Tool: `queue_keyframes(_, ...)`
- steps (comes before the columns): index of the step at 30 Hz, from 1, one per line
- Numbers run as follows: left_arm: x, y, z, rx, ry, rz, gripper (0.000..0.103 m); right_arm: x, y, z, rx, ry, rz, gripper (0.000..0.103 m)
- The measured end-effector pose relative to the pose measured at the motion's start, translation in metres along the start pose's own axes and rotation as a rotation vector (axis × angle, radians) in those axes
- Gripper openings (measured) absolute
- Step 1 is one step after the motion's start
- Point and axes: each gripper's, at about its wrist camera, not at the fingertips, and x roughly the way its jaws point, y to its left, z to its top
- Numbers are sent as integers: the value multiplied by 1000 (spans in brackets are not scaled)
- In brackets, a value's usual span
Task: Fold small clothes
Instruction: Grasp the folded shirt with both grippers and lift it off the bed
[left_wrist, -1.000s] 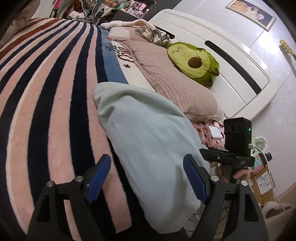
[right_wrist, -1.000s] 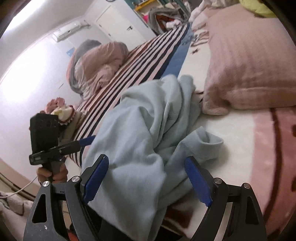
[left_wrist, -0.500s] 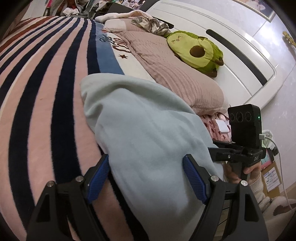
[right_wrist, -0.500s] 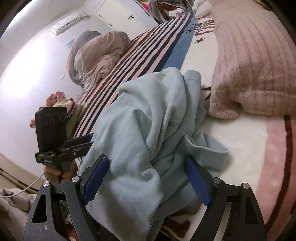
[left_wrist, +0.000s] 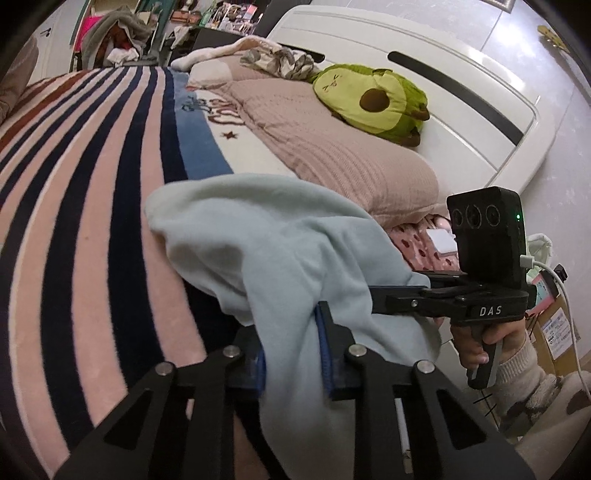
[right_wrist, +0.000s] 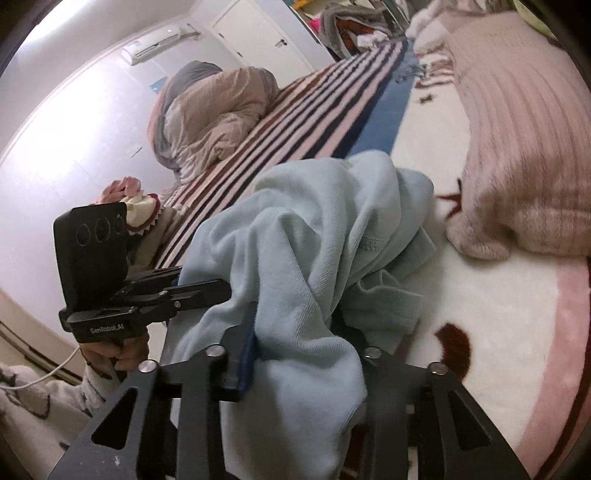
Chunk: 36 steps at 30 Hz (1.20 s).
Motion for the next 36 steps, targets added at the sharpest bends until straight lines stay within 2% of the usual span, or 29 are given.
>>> queue_keyframes(2, -9, -3, 1, 12, -19, 7, 19, -3, 5, 2, -6, -18, 12, 22)
queue_keyframes(9, -68, -11, 7, 65, -128, 51, 18, -14, 48, 18, -64, -104, 70, 19)
queue_keyframes(16, -167, -8, 22, 137, -269, 149, 17, -8, 132, 51, -195, -167, 139, 18)
queue_keyframes(18, -187, -3, 23, 148, -289, 185, 17, -1, 155, 59, -228, -167, 143, 18)
queue_keyframes(20, -200, 14, 20, 111, -275, 205, 17, 14, 177, 68, -245, -141, 137, 18)
queue_keyframes(23, -197, 42, 5, 59, -237, 224, 17, 41, 188, 69, -240, -81, 121, 18)
queue_keyframes(26, -182, 75, -12, -10, -190, 248, 17, 78, 178, 63, -199, -1, 123, 18)
queue_keyframes(32, -159, 128, -39, -131, -142, 247, 16, 163, 153, 43, -157, 163, 103, 18)
queue_keyframes(34, -156, 139, -45, -152, -132, 235, 17, 178, 148, 38, -141, 193, 108, 22)
queue_keyframes(35, -155, 144, -48, -162, -125, 229, 20, 182, 146, 37, -140, 195, 101, 27)
queue_keyframes(36, -158, 150, -54, -173, -119, 223, 23, 183, 145, 37, -141, 193, 85, 39)
